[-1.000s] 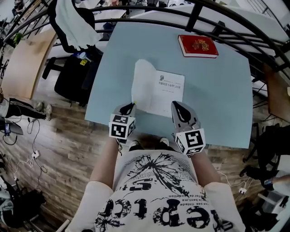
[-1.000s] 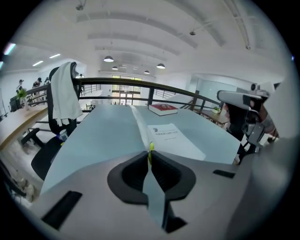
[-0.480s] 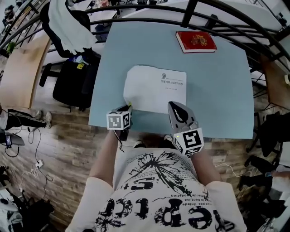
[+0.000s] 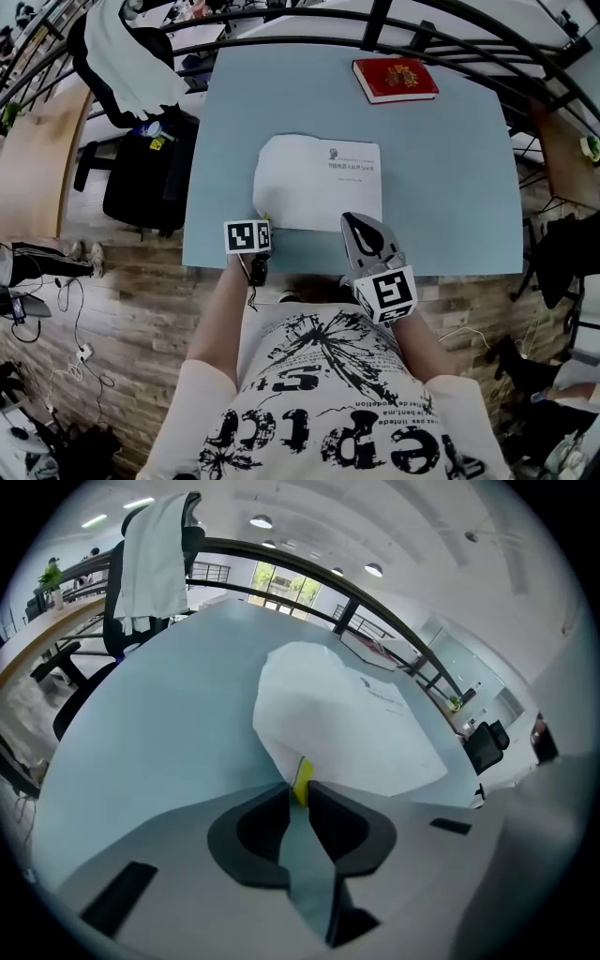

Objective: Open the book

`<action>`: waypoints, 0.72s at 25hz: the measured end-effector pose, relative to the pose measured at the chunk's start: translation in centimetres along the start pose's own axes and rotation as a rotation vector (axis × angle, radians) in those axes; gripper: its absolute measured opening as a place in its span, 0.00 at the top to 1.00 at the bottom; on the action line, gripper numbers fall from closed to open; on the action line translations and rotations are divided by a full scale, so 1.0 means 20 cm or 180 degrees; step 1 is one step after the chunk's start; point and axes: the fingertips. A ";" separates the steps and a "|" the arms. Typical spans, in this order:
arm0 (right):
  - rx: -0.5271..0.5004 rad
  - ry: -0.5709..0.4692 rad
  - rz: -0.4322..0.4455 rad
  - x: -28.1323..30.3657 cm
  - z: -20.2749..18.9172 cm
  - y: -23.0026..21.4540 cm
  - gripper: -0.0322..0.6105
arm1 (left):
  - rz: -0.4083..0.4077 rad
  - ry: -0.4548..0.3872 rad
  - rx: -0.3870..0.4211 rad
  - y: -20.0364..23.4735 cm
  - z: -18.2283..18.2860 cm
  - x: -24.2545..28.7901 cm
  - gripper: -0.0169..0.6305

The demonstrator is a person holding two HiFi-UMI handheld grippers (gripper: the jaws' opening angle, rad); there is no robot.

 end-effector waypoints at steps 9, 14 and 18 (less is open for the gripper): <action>0.0004 -0.0029 -0.0036 -0.02 0.02 0.00 0.93 | 0.0275 -0.0051 0.0439 -0.02 -0.02 -0.08 0.67; 0.0031 -0.0056 -0.0066 -0.04 0.01 -0.02 0.93 | 0.0355 -0.0291 0.0416 -0.01 0.04 -0.18 0.67; -0.0005 -0.0119 -0.0072 -0.07 0.04 -0.03 0.93 | 0.0418 -0.0629 0.0562 -0.07 0.19 -0.30 0.74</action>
Point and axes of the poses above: the fingertips, and each gripper's own axes: x forward along the fingers, y to its left, z out of its top, and after that the axes turned 3 degrees about -y, right-handed
